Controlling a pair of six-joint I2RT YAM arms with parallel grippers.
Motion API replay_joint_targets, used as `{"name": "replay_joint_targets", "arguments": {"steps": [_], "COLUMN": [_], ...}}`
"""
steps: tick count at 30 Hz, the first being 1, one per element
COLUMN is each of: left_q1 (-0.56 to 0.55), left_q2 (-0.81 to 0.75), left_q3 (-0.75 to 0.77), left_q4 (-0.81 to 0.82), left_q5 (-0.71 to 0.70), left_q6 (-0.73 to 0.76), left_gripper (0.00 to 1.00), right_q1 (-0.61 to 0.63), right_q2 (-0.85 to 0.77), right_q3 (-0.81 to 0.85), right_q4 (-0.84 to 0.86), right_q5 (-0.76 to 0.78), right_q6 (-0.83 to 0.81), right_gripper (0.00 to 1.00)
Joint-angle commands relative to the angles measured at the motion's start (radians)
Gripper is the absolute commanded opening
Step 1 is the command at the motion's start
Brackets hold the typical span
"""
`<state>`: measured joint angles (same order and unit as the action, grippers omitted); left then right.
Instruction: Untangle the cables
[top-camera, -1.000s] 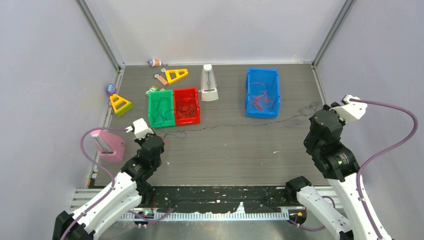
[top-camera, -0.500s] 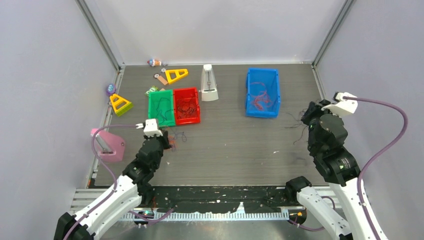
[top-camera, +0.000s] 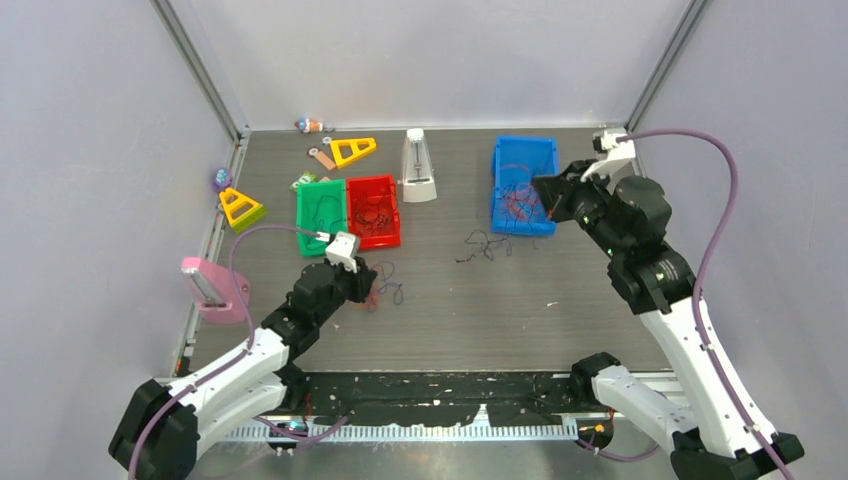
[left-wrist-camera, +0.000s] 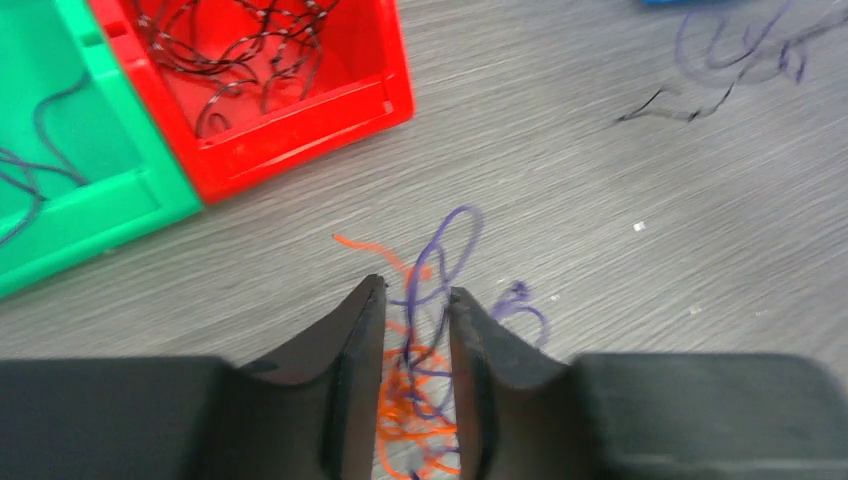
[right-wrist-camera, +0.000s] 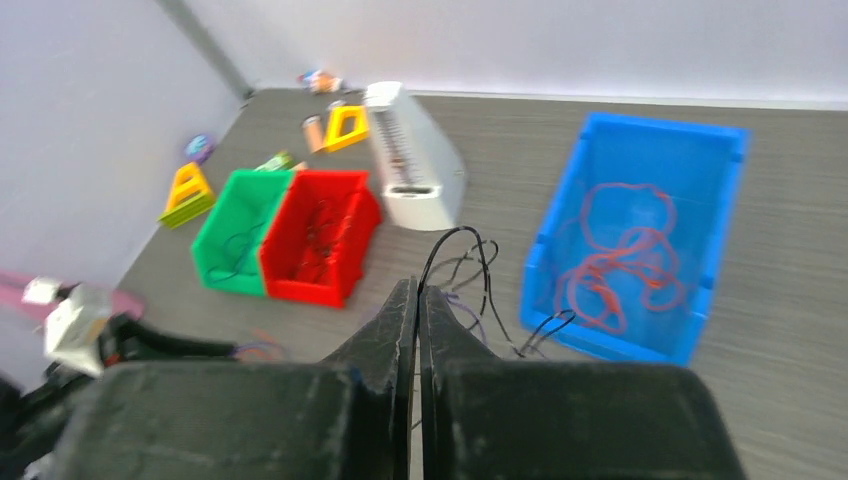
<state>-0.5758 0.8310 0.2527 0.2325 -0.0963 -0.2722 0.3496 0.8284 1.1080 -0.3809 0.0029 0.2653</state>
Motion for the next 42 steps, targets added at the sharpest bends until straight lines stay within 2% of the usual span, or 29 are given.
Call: {"name": "replay_joint_targets", "arguments": {"steps": [1,2,4,8,15,21,28,38,42], "left_q1": [-0.004,-0.004,-0.003,-0.004,-0.005,-0.03,-0.136,-0.165,-0.175], "left_q2": [0.021,0.02,0.011,-0.008,0.028,0.162,0.314,0.509,0.585], "left_q3": [0.057,0.054,0.042,0.079,0.242,0.35,0.422,0.492,0.534], "left_q4": [0.089,0.097,0.125,0.1,0.076,0.189,0.283,0.508,0.606], "left_q5": [0.122,0.134,0.156,0.189,0.366,0.479,0.458,0.477,0.48], "left_q6": [0.022,0.022,0.021,0.012,0.013,-0.008,0.085,0.101,0.083], "left_gripper": [0.45,0.57,0.72,0.81,0.82,0.8,0.8,0.78,0.71], "right_q1": [0.001,0.001,0.003,0.004,0.005,0.005,0.006,0.006,0.006], "right_q2": [0.059,0.067,0.091,0.119,0.125,0.137,0.145,0.149,0.15], "right_q3": [0.085,0.102,0.127,0.165,0.16,0.159,0.166,0.168,0.162], "right_q4": [0.108,0.112,0.114,0.09,0.085,0.104,0.126,0.143,0.157], "right_q5": [-0.269,-0.304,-0.343,-0.424,-0.511,-0.558,-0.571,-0.588,-0.594], "right_q6": [0.02,0.021,0.021,0.005,0.0,0.013,0.029,0.039,0.048], "right_gripper": [0.05,0.05,0.05,0.06,0.05,0.05,0.05,0.06,0.05]}}
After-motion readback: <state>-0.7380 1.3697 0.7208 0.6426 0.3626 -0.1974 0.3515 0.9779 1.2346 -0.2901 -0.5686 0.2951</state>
